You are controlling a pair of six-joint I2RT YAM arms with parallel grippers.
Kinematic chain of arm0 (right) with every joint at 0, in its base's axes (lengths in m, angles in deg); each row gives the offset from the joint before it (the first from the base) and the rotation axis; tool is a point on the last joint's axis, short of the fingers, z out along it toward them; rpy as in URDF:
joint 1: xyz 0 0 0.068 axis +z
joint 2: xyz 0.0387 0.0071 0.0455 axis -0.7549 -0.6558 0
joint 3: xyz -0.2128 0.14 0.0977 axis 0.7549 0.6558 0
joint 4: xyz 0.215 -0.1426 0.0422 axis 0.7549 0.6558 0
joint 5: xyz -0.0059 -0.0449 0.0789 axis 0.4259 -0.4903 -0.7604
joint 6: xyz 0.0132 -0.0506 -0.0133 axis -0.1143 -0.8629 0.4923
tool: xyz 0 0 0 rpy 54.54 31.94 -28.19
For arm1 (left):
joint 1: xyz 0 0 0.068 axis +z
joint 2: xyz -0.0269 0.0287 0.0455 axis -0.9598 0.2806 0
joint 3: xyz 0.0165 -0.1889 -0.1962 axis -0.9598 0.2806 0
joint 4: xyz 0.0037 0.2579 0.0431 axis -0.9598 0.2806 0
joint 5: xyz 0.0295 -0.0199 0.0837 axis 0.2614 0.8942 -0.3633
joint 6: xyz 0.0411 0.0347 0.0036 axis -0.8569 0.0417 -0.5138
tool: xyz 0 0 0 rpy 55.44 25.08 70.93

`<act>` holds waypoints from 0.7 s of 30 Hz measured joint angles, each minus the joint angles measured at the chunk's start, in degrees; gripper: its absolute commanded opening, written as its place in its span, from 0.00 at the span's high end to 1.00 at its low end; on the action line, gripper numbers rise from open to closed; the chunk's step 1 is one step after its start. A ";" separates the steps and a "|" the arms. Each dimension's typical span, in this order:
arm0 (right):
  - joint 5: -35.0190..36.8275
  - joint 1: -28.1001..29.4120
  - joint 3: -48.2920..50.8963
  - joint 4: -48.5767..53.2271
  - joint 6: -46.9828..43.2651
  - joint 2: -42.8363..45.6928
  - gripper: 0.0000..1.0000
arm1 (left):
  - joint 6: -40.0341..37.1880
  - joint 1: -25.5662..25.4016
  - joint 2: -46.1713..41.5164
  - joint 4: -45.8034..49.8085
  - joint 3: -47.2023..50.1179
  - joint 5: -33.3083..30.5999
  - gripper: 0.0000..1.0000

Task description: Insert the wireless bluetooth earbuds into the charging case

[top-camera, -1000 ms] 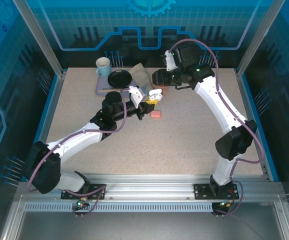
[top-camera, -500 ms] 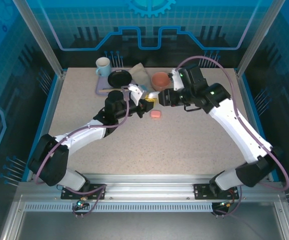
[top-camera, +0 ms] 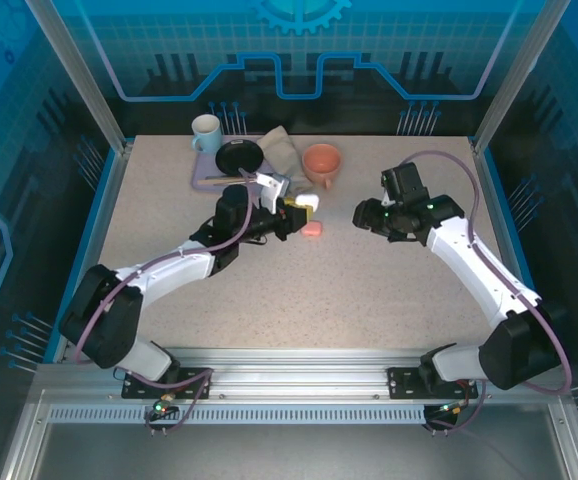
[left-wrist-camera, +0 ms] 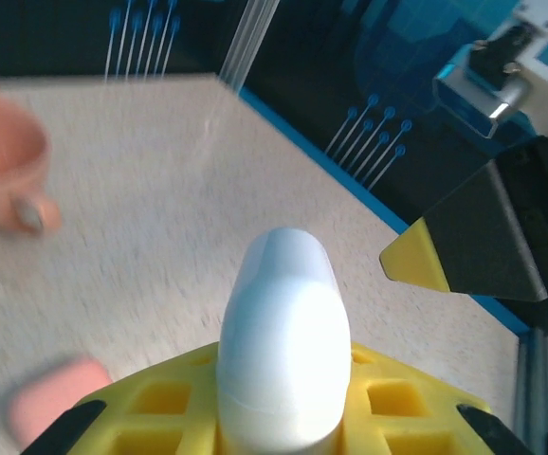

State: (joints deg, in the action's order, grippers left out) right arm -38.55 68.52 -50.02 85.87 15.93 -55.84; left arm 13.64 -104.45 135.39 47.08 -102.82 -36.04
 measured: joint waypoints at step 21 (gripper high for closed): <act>2.19 -0.50 6.93 -3.67 3.10 2.97 0.45 | 34.05 -6.34 15.15 15.08 2.75 -0.15 0.69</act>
State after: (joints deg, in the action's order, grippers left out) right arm -36.37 68.02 -43.09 82.20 19.03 -52.87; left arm 47.69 -110.79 150.54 62.17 -100.07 -36.19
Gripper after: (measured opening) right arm 0.551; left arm 0.254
